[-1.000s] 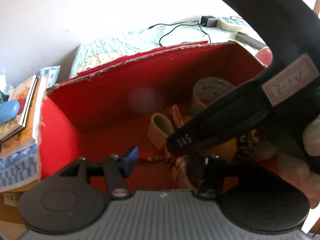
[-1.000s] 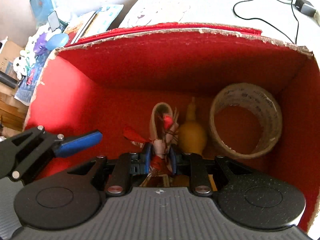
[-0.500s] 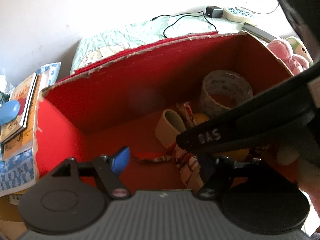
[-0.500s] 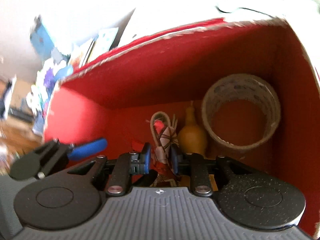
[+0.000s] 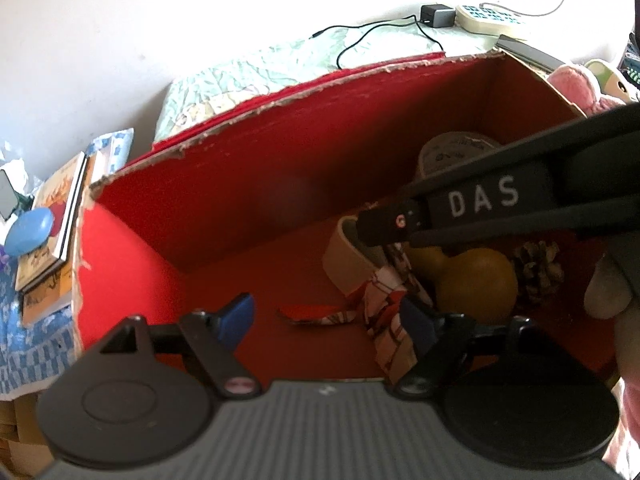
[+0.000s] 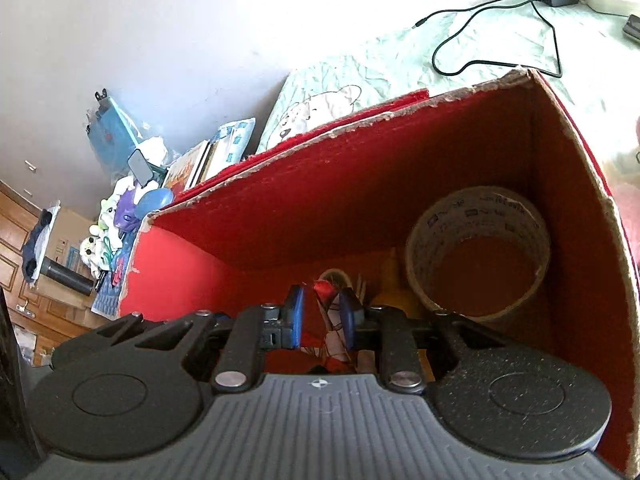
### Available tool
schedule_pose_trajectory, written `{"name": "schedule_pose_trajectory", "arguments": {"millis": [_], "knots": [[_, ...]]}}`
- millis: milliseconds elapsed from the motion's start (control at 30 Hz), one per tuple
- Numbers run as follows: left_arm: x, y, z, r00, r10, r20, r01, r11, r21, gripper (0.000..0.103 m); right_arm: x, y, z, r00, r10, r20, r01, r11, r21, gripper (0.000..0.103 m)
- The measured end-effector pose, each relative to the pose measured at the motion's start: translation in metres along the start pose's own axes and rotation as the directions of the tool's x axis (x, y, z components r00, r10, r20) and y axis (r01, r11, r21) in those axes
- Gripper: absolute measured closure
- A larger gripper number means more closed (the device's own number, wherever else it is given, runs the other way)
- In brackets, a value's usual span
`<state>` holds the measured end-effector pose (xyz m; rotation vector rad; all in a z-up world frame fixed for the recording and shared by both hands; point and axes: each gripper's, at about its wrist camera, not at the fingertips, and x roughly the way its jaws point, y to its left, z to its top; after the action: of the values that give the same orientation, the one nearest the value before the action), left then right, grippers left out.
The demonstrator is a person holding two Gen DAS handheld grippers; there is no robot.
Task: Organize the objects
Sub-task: 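Lower the cable bundle into the red box and open the right tool, then withdraw the right tool up and out of the red box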
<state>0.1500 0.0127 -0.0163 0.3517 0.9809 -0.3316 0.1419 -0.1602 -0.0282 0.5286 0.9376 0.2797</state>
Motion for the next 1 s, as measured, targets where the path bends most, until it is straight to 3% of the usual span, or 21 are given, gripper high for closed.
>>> {"name": "schedule_pose_trajectory", "arguments": {"millis": [1000], "knots": [[0.004, -0.006, 0.002, 0.997, 0.069, 0.015, -0.069, 0.998, -0.009, 0.02, 0.011, 0.007, -0.006, 0.999, -0.046, 0.012, 0.046, 0.999, 0.014, 0.081]]}}
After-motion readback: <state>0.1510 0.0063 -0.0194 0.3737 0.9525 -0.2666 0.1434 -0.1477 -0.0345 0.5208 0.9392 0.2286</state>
